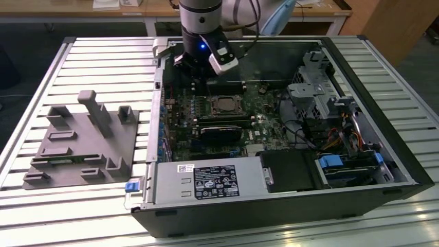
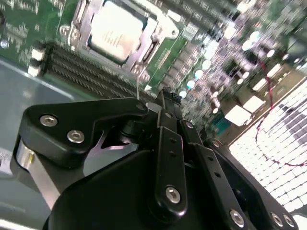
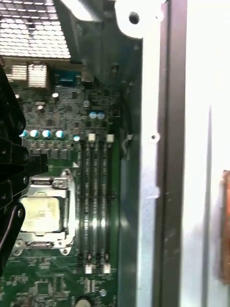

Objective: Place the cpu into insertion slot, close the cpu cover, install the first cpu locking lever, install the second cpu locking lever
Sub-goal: 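Install the first cpu locking lever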

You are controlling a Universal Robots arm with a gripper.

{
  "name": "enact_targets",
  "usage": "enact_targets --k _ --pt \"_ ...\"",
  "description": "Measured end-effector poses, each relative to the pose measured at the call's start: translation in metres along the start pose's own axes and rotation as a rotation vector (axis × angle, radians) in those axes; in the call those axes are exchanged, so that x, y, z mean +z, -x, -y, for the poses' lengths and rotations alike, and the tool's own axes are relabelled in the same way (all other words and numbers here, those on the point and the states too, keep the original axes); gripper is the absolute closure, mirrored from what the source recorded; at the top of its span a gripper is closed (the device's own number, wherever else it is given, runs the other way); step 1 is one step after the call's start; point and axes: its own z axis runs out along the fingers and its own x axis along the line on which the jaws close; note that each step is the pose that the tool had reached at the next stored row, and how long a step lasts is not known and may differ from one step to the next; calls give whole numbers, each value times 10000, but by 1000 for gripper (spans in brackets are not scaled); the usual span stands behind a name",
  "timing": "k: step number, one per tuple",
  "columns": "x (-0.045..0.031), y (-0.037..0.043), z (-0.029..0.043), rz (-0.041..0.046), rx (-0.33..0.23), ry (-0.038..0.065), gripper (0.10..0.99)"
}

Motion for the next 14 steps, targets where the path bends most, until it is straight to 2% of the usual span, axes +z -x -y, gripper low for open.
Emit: enact_targets --k 3,7,9,12,14 --pt "0 -25 0 6 11 421 980" --pt "-1 -41 0 7 19 873 980" --pt "-1 -43 0 7 26 1148 980" --pt "0 -43 1 5 32 1390 980" --pt "3 -37 1 6 33 1443 980"
